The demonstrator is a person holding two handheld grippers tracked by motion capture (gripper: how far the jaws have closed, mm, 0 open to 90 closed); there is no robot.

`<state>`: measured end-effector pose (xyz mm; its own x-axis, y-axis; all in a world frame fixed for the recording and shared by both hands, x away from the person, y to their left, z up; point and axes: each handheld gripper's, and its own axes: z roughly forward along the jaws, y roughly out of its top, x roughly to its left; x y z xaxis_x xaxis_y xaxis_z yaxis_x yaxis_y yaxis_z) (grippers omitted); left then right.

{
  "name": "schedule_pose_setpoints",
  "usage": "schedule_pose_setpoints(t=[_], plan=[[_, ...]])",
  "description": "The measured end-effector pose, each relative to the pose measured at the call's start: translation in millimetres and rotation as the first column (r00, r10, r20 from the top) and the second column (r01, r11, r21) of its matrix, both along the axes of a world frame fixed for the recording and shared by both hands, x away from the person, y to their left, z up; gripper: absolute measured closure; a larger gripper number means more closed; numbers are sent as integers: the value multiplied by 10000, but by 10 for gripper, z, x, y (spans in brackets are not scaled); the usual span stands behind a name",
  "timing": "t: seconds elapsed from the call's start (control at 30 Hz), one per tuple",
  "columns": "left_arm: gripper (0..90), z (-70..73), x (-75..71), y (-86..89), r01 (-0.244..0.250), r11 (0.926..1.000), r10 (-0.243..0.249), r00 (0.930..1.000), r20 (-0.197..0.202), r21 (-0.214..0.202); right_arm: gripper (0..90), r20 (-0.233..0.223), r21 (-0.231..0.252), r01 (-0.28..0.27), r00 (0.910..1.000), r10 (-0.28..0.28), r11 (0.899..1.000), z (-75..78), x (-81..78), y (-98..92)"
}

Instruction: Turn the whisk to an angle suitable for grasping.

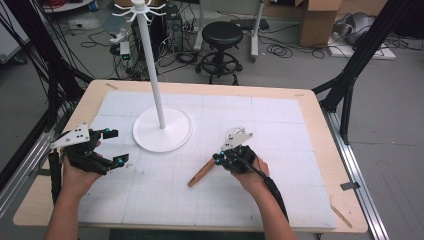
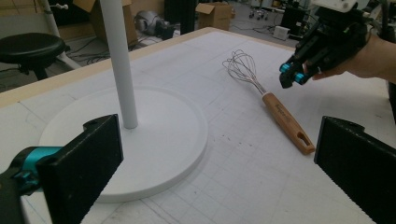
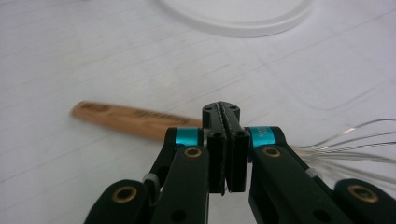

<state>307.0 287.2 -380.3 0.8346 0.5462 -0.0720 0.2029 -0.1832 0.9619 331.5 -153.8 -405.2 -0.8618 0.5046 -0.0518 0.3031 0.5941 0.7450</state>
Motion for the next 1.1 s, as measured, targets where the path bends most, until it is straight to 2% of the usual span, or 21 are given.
schedule_pose_setpoints(t=[0.13, 0.27, 0.4, 0.5, 0.63, 0.7, 0.73, 0.77, 0.83, 0.87, 1.0, 1.1], plan=[[18, 0, -2, 6, 2, 10000, -2, 10000, -11, -7, 890, 90, -416, 683, 9976, -680, 9968, 5, 158, 9], [18, -7, 1, 4, 4, 10000, -4, 10000, -56, -3, 890, 157, -799, 1242, 9922, -1233, 9890, -45, 290, 48], [18, -8, 1, 9, 31, 10000, -31, 10000, -36, 65, 890, 214, -1144, 1512, 9885, -1498, 9819, -119, 368, 92], [18, -6, -6, 13, 2, 10000, -2, 10000, -38, 42, 891, 24, -1296, 1675, 9857, -1686, 9773, -178, 405, 76], [18, -8, -10, 18, -14, 10000, 14, 10000, -44, 9, 893, -24, -1379, 1694, 9852, -1714, 9758, -165, 388, 61], [18, -8, -14, 22, -18, 10000, 18, 10000, -43, 39, 893, -38, -1593, 1696, 9850, -1724, 9726, -157, 368, 55], [18, -9, -14, 24, -15, 10000, 16, 10000, -38, 40, 894, -123, -1844, 1779, 9830, -1832, 9666, -162, 348, 55], [18, -10, -16, 26, 4, 10000, -4, 10000, -46, 23, 894, -13, -1941, 1753, 9839, -1789, 9652, -167, 335, 45], [18, -18, -16, 34, -39, 10000, 39, 10000, -31, -62, 894, -113, -1847, 1826, 9821, -1878, 9657, -160, 296, 30], [18, -22, -14, 39, -38, 10000, 37, 10000, -53, -74, 894, -32, -1901, 1716, 9845, -1754, 9666, -159, 289, 15], [18, -42, -4, 52, -97, 9999, 96, 9999, -114, -81, 893, -83, -2004, 1771, 9832, -1824, 9636, -144, 233, -25], [18, -40, -6, 43, -95, 9999, 94, 9999, -98, -134, 894, -214, -1851, 1896, 9802, -1968, 9643, -135, 186, -65]])
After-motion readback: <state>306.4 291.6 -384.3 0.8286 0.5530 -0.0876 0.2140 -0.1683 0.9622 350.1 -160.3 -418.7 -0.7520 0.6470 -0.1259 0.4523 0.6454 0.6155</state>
